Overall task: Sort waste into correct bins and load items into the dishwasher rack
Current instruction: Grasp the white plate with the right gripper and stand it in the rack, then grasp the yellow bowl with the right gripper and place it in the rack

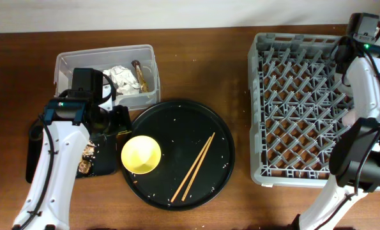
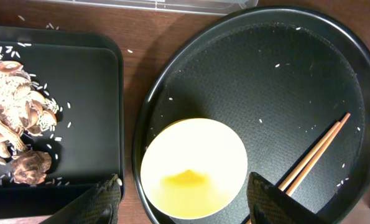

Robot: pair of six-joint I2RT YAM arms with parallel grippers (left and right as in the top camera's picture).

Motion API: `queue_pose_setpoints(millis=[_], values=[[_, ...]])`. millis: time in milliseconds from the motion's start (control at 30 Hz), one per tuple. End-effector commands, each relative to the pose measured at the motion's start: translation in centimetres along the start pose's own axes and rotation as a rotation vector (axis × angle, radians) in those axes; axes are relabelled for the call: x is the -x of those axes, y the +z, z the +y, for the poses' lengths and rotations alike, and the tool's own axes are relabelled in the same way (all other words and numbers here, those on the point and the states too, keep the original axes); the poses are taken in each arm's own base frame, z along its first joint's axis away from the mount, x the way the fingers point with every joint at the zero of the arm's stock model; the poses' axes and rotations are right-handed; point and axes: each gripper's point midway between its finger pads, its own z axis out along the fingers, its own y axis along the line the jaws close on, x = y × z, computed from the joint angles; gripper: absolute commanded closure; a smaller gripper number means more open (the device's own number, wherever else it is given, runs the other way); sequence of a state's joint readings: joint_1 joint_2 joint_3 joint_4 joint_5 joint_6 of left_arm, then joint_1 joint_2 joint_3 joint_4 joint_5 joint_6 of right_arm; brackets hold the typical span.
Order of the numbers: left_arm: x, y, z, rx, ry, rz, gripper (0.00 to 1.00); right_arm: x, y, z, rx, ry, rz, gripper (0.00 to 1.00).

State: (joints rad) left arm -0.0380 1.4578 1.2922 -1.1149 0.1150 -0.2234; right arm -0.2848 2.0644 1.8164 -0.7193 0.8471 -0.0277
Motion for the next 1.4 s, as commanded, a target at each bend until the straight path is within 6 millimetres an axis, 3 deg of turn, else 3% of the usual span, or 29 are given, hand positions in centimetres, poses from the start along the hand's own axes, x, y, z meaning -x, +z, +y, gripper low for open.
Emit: queue_pose_setpoints(millis=[0,67,100,167,200,233,300,400,433,500,533,600,767,933,1033,1133,1167,1300,1367], values=[[0.2,-0.5,0.1,0.004,0.015,-0.017,0.35,0.8,-2.4,0.8,0.042,0.052,-0.033,0.61],[0.1,-0.5,0.1,0.004,0.015,-0.017,0.35,2.1,-5.0,-0.4,0.059,0.085,-0.088,0.32],[0.1,-0.5,0.1,0.004,0.015,-0.017,0.35,2.7,-6.4,-1.0,0.077,0.103,-0.117,0.25],[0.1,-0.5,0.1,0.005,0.015,-0.016,0.34,3.4,-10.1,-1.6,0.158,0.109,-0.165,0.22],[0.1,-0.5,0.1,0.005,0.015,-0.016,0.34,3.1,-12.4,-0.7,0.262,0.083,-0.177,0.2],[0.1,-0.4,0.1,0.006,0.015,-0.014,0.34,1.7,-16.4,2.5,0.51,0.009,-0.169,0.19],[-0.1,-0.5,1.0,0.057,0.01,-0.009,0.34,-1.6,-22.4,7.4,0.859,-0.092,-0.098,0.2],[-1.1,-1.0,4.5,0.256,-0.117,0.004,0.28,-9.3,-32.2,13.8,1.25,-0.32,0.094,0.19],[-1.3,-1.1,4.9,0.28,-0.131,0.008,0.27,-11.7,-34.3,15.4,1.287,-0.404,0.123,0.18],[-1.4,-1.2,5.0,0.283,-0.143,0.01,0.26,-14.6,-36.3,17.2,1.303,-0.484,0.157,0.17],[-1.5,-1.2,5.0,0.287,-0.157,0.011,0.25,-18.4,-38.4,19.2,1.311,-0.567,0.201,0.17],[-1.5,-1.2,5.0,0.287,-0.157,0.011,0.21,-22.7,-40.6,21.6,1.338,-0.687,0.209,0.17],[-1.7,-1.2,5.1,0.288,-0.157,0.017,0.18,-31.3,-44.4,27.5,1.393,-0.756,0.213,0.17],[-1.6,-1.2,5.1,0.288,-0.157,0.017,0.17,-36.5,-45.8,30.6,1.413,-0.792,0.213,0.22],[-1.6,-1.2,5.1,0.288,-0.157,0.017,0.18,-37.4,-44.1,31.9,1.317,-0.724,0.252,0.49],[-1.7,-1.2,5.1,0.288,-0.157,0.017,0.17,-37.0,-43.3,32.4,1.293,-0.699,0.249,0.77],[-1.7,-1.2,5.0,0.288,-0.157,0.017,0.17,-36.1,-43.0,32.3,1.281,-0.678,0.229,0.78],[-1.7,-1.2,5.0,0.288,-0.157,0.017,0.17,-29.5,-42.9,30.3,1.315,-0.558,0.137,0.96],[-1.7,-1.2,5.1,0.288,-0.157,0.017,0.17,-25.0,-42.5,27.8,1.334,-0.527,0.046,0.96]])
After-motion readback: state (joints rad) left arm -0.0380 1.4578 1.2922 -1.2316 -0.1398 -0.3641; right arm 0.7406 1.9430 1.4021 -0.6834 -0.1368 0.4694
